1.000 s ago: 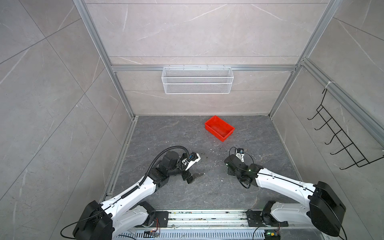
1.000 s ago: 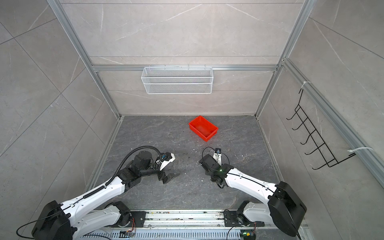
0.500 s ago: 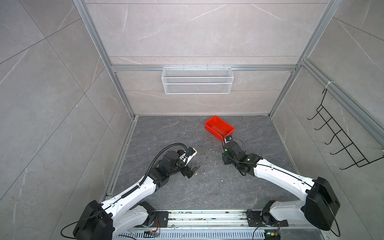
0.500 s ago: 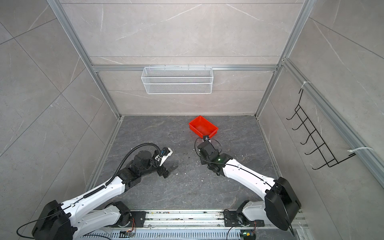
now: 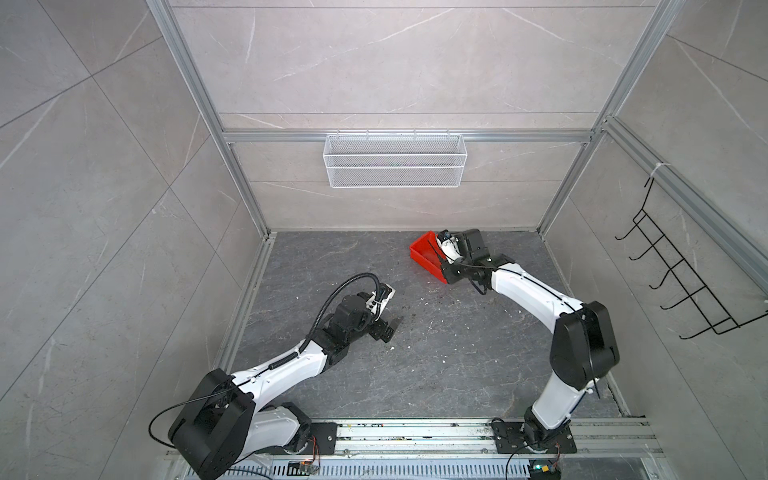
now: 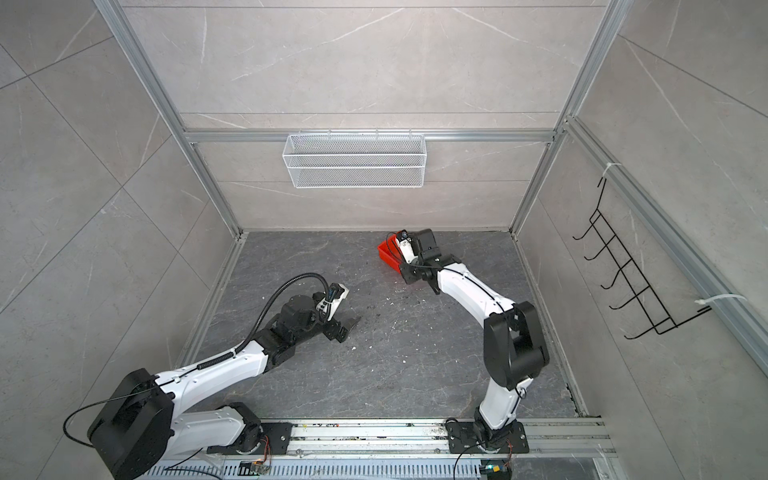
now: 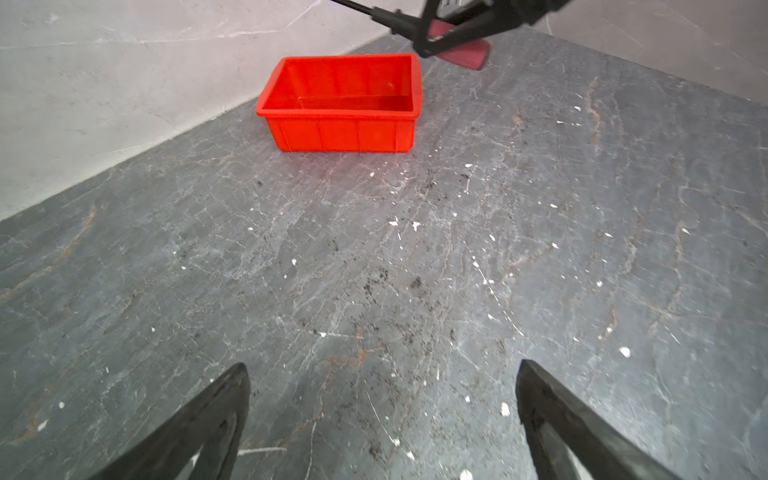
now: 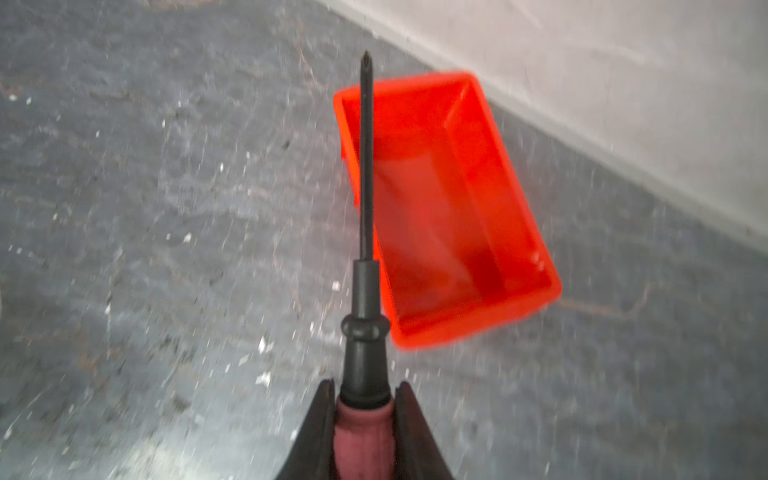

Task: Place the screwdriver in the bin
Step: 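Carry the screwdriver with the right gripper over the red bin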

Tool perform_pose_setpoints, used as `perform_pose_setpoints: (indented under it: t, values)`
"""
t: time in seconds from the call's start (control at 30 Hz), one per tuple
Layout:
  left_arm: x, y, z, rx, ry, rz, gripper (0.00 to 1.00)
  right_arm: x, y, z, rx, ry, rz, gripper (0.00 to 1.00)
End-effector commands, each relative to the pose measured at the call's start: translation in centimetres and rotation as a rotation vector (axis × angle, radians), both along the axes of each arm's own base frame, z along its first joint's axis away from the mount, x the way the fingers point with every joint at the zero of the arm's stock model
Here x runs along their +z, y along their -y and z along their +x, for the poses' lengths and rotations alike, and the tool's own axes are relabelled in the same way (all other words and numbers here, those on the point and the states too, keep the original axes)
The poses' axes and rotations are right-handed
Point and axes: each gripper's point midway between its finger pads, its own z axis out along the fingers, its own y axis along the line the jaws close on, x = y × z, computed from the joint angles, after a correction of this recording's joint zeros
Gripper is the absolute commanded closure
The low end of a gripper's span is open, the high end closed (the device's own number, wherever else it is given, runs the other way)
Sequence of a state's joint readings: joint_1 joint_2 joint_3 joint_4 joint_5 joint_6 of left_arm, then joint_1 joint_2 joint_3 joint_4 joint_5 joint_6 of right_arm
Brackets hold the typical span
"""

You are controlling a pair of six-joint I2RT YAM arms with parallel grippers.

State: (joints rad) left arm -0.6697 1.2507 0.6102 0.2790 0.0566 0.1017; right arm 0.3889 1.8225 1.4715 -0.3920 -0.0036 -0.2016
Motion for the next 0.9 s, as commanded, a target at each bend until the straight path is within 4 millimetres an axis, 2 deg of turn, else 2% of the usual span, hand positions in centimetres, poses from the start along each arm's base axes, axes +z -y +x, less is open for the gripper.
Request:
perform_pose_setpoints:
  t: [0.0,0.13,0.37,0.6,0.87]
  values:
    - [3.9,1.1,1.7,0.012,0.107,-0.064,0.00,-0.6,-0.3,2.3,0.058,-0.013,-0.034,1.00]
    - [3.8,1.8,2.1,-0.009,0.108,-0.068,0.00,-1.2,-1.0,5.7,0.090,0.013,-0.062,1.00]
    - [3.6,2.6,2.8,-0.008,0.109,-0.095,0.00,-4.0,-1.3,8.8,0.196,-0.001,-0.150,1.00]
    - [3.0,2.1,2.5,-0.004,0.102,-0.075,0.00,-7.7,-0.2,10.1,0.230,-0.090,-0.219,1.00]
    - [2.6,1.3,2.1,0.017,0.099,-0.059,0.00,-9.0,0.8,10.1,0.235,-0.109,-0.263,0.99]
